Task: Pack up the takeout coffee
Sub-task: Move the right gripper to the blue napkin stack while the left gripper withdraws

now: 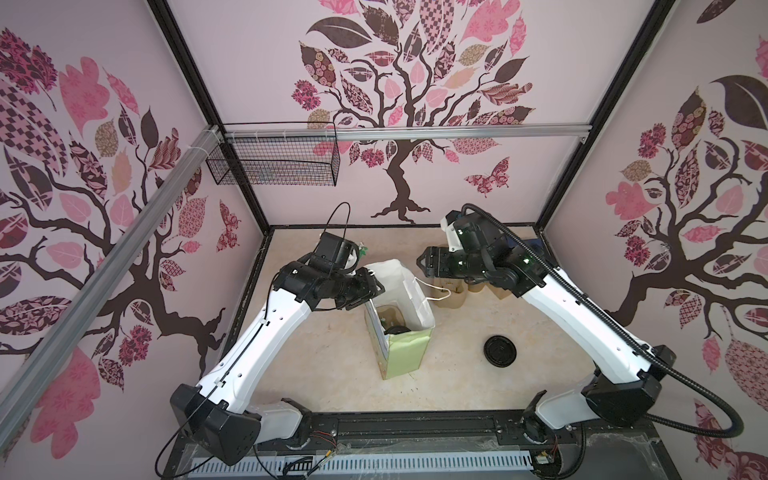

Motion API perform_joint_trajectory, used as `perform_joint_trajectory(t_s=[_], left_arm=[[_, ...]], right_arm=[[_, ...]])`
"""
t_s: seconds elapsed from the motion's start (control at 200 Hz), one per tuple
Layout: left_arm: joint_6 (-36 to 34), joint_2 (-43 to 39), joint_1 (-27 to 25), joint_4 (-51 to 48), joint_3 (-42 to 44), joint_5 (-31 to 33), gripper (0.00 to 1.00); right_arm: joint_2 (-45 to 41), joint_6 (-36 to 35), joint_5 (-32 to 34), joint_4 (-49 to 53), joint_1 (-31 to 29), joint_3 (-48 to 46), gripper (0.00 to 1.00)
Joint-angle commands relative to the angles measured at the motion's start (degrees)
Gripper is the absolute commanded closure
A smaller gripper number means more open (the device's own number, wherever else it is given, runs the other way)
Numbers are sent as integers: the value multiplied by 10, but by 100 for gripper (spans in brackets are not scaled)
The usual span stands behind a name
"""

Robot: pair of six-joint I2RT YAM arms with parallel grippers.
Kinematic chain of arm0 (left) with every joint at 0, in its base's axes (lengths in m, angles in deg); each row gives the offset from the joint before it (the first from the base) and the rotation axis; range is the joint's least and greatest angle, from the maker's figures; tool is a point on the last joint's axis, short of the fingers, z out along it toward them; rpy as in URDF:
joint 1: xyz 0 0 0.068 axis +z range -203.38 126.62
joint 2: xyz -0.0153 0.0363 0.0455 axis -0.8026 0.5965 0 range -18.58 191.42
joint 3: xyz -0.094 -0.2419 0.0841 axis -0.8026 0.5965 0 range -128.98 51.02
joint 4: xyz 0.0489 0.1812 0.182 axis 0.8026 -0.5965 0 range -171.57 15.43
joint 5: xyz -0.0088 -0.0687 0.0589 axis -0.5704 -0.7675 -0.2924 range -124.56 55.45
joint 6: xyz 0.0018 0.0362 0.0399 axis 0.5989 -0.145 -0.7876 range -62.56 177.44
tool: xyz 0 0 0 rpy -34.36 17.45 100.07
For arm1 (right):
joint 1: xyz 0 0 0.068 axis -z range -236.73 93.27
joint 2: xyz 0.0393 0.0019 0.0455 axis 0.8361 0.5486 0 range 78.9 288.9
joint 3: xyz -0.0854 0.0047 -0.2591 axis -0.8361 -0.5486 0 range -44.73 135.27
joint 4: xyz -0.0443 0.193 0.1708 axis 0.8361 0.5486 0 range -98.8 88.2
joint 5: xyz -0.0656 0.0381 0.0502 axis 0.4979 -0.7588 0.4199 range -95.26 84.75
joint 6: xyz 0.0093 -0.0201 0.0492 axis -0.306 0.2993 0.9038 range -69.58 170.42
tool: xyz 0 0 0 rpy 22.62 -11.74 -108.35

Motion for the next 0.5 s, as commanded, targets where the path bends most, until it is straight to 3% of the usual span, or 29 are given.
perform_joint_trajectory(t_s=[0.0, 0.135, 0.235, 0.375, 0.49], left_arm=[[-14, -22, 4, 17, 3, -1, 23], [-25, -31, 18, 8, 8, 4, 11], [-37, -32, 36, -13, 13, 2, 4], [-44, -47, 55, -27, 14, 14, 2], [-43, -59, 60, -33, 11, 22, 2]], right_arm=[[-44, -30, 15, 71, 41, 39, 23], [-70, -32, 24, 96, 119, 32, 24], [-75, -35, 50, 105, 130, 37, 24], [-72, -9, 70, 118, 152, 35, 25], [-78, 38, 42, 101, 229, -10, 25]])
